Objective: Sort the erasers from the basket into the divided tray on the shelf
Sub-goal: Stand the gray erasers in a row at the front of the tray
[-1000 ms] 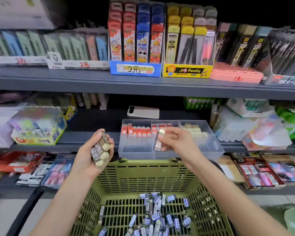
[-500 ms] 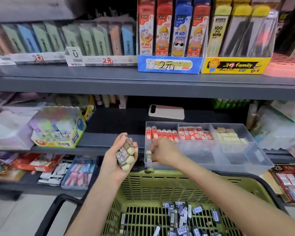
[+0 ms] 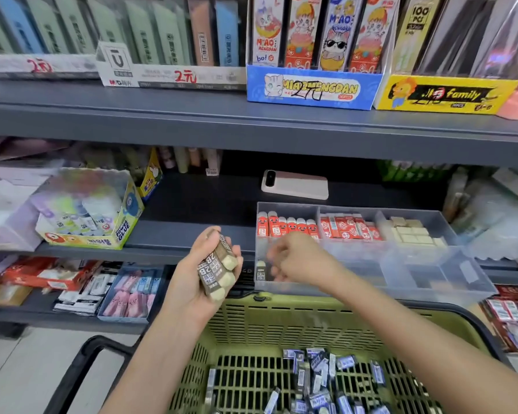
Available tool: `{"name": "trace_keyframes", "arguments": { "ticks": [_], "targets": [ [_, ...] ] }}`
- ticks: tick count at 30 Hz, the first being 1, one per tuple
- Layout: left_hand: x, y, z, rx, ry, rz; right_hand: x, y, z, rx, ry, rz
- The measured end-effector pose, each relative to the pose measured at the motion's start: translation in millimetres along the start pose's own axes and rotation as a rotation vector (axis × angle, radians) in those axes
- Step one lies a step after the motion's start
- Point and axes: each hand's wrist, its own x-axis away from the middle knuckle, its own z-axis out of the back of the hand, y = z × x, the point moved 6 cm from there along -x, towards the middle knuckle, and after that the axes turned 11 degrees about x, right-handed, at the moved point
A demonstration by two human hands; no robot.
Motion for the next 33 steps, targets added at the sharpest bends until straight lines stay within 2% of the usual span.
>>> {"name": "trace_keyframes", "arguments": {
  "ticks": [2, 4, 6, 8, 10, 16, 18, 22, 24, 30, 33],
  "targets": [
    [0.2, 0.6, 0.4, -0.051, -0.022, -0.040, 15.6, -17.7, 15.6, -0.065, 0.223, 0.145],
    [0.1, 0.9, -0.4, -0.117, -0.061, -0.076, 35.5, -38.3, 17.8, -0.204, 0.249, 0.308],
    [0.8, 1.2, -2.3, -0.151, -0.105, -0.095, 49.1, -52.2, 10.7, -0.040, 0.282, 0.378],
    [1.4, 1.8, -3.5, -0.179, -0.142, -0.122, 53.0, -57.3, 8.2, 0.104, 0.376, 0.348],
    [1.8, 2.6, -3.8, -0.225, -0.146, -0.148, 50.5, -54.2, 8.2, 0.007, 0.382, 0.283],
    [4.7, 4.2, -4.4, -0.373, -0.137, -0.193, 42.0, -33.3, -1.0, -0.487, 0.175, 0.130],
    [6.5, 4.5, -5.0, -0.394, -0.139, -0.212, 42.9, -31.9, -0.2, -0.504, 0.167, 0.122],
    [6.3, 4.8, -1.5, -0.369, -0.125, -0.217, 42.6, -21.9, 27.6, -0.472, 0.261, 0.149],
    [4.6, 6.8, 1.2, -0.350, -0.101, -0.217, 40.9, -10.0, 42.3, -0.372, 0.254, 0.144],
    [1.9, 7.8, 3.9, -0.325, -0.073, -0.200, 27.9, 7.6, 28.5, 0.186, 0.062, 0.112],
    [2.1, 8.0, 4.6, -0.304, -0.072, -0.189, 17.0, 7.1, 16.7, 0.282, -0.029, 0.100]
  ]
}}
